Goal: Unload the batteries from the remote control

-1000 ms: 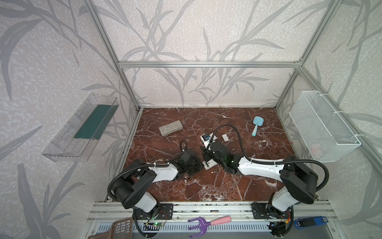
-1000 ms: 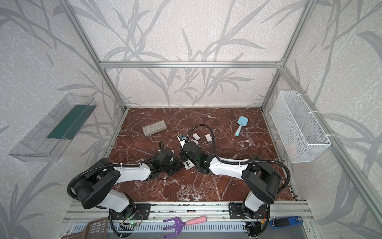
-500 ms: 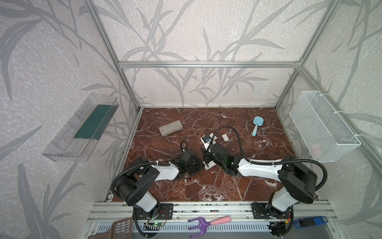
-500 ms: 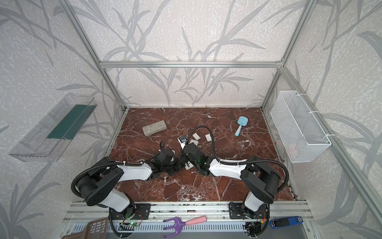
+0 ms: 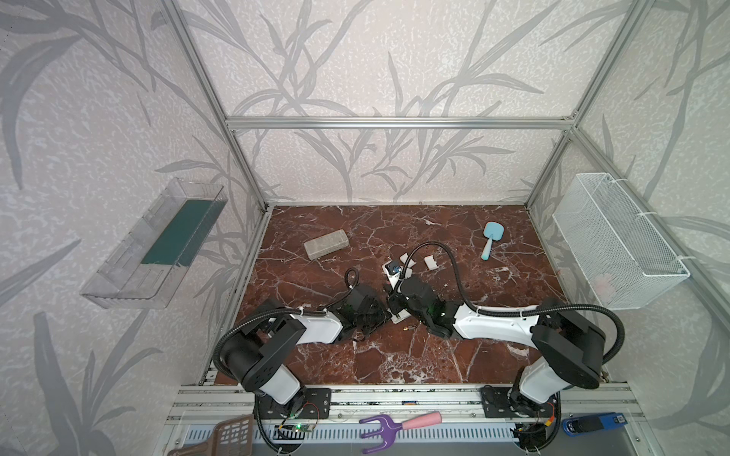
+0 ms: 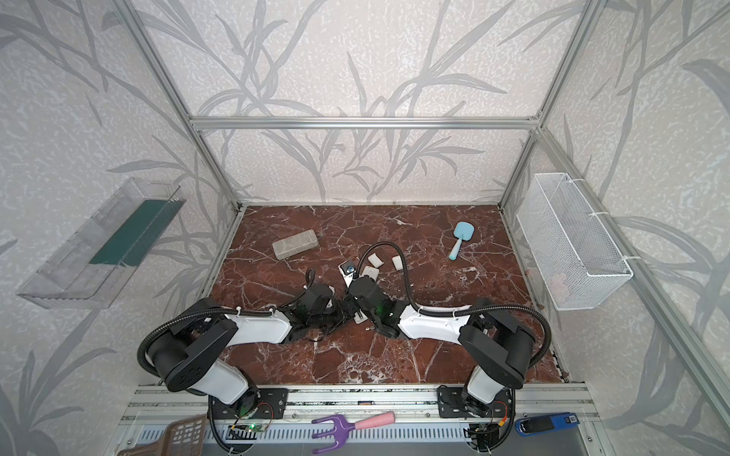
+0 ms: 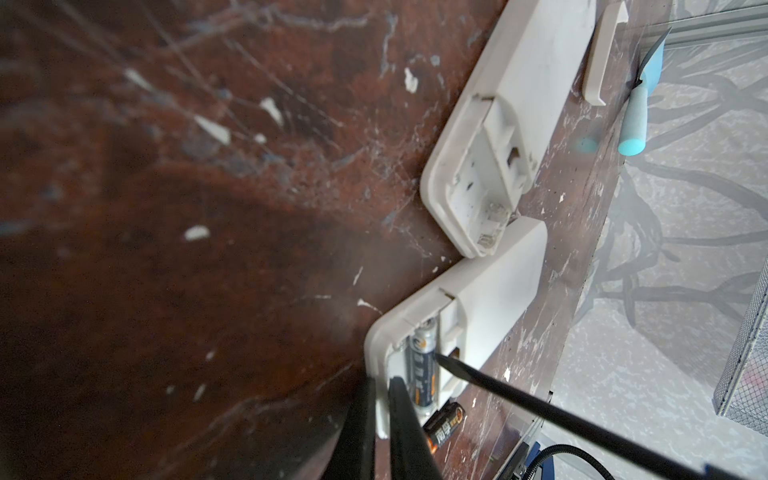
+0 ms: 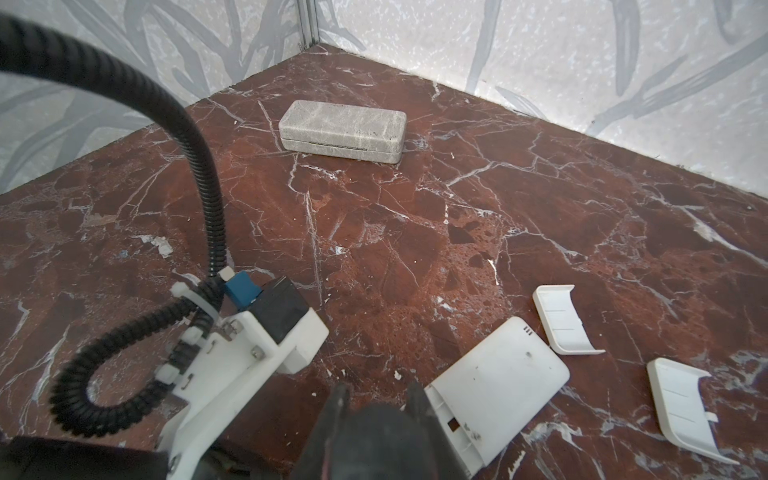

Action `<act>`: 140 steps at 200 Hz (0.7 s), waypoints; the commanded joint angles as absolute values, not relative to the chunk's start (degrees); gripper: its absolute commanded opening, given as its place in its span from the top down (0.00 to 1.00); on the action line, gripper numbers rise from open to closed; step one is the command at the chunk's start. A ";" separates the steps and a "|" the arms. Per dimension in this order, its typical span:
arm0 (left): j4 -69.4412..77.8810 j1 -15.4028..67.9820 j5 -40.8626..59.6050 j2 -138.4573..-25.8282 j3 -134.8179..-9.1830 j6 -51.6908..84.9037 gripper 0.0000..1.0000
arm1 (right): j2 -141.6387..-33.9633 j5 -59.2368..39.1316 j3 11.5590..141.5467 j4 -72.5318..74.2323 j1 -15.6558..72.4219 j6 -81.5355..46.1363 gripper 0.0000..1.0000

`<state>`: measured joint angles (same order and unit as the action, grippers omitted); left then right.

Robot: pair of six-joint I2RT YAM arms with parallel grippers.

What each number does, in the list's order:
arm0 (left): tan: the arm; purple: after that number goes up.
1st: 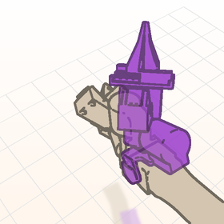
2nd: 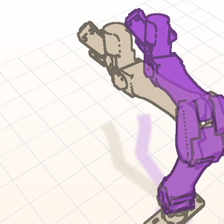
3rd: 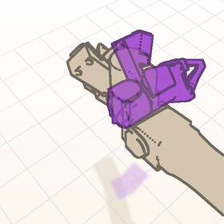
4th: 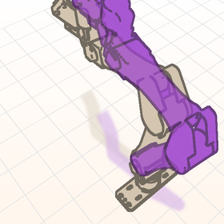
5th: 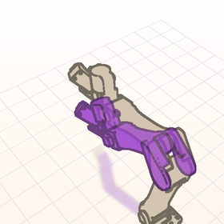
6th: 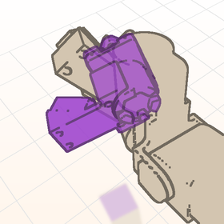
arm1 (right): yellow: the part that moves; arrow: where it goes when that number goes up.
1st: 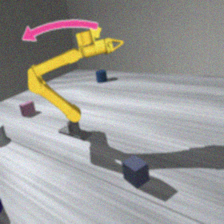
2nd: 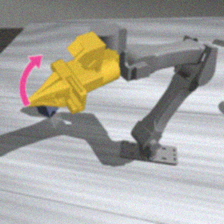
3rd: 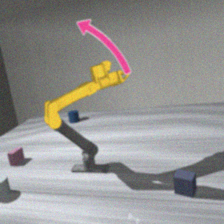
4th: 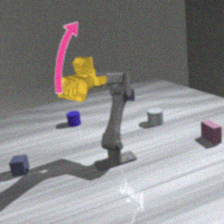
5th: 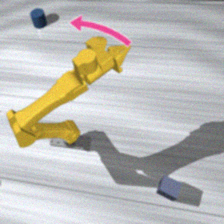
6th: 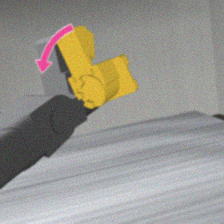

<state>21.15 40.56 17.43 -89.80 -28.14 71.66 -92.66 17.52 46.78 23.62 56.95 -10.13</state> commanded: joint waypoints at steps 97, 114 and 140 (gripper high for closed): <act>23.11 40.78 16.09 -90.44 -26.81 73.19 0.88 | -93.57 21.93 43.53 25.37 60.16 -12.04 1.00; 23.25 40.83 16.08 -90.35 -26.64 73.26 0.88 | -92.37 21.97 43.09 25.97 60.05 -13.64 1.00; 23.20 40.78 15.93 -90.16 -26.37 73.30 0.88 | -90.59 20.43 42.44 27.52 59.88 -17.17 1.00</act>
